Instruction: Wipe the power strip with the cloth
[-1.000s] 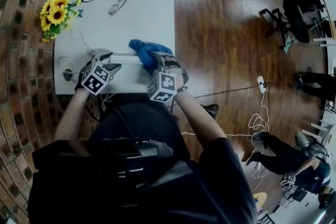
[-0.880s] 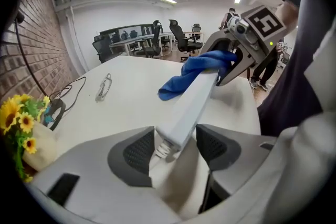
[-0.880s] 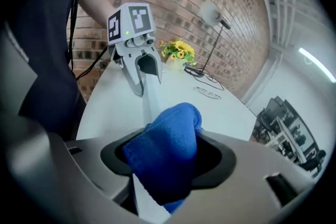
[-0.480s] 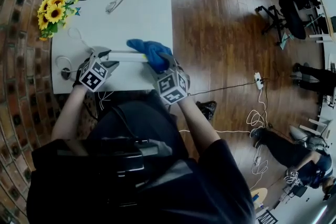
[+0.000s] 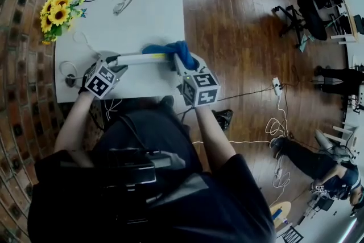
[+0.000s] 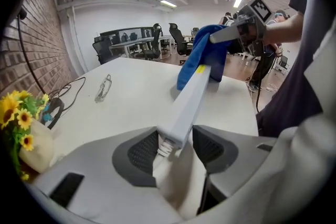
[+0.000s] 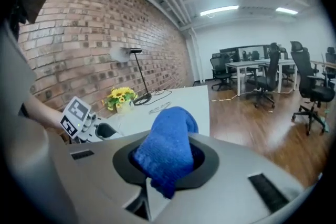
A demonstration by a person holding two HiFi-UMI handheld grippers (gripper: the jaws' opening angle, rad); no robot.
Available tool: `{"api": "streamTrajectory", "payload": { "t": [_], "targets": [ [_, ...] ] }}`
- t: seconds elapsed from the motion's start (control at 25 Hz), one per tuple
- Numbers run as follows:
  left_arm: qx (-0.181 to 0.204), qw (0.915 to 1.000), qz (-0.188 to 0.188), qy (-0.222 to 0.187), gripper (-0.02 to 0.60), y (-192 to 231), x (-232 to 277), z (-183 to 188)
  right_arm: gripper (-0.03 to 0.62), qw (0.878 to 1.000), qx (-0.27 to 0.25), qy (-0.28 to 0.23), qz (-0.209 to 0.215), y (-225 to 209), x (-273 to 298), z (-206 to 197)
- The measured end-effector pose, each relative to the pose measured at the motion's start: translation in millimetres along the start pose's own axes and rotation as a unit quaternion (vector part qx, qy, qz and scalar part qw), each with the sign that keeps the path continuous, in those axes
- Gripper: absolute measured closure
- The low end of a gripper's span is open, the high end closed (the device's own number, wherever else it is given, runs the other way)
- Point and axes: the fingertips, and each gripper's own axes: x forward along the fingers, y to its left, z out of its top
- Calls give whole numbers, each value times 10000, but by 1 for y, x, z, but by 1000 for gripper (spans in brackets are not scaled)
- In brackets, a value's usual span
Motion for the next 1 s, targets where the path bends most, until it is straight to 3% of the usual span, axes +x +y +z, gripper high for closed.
{"api": "streamTrajectory", "payload": {
  "t": [0.12,0.24,0.44,0.68,1.0],
  "targets": [
    [-47,10000,-63,-29,374,-1,-1,1,546,9999,-47,92,-94,2,6,7],
    [-42,10000,-67,-61,374,-1,-1,1,546,9969,-437,615,-245,6,22,-15],
    [-48,9998,-173,-131,376,-2,-2,1,546,9925,-542,1086,-173,24,33,-45],
    [-21,9991,-365,-227,385,-3,-4,2,546,9920,-438,1126,-370,29,38,-46],
    [2,9977,-616,-277,399,-4,-5,2,546,9893,-770,1165,-425,60,62,-46]
  ]
}}
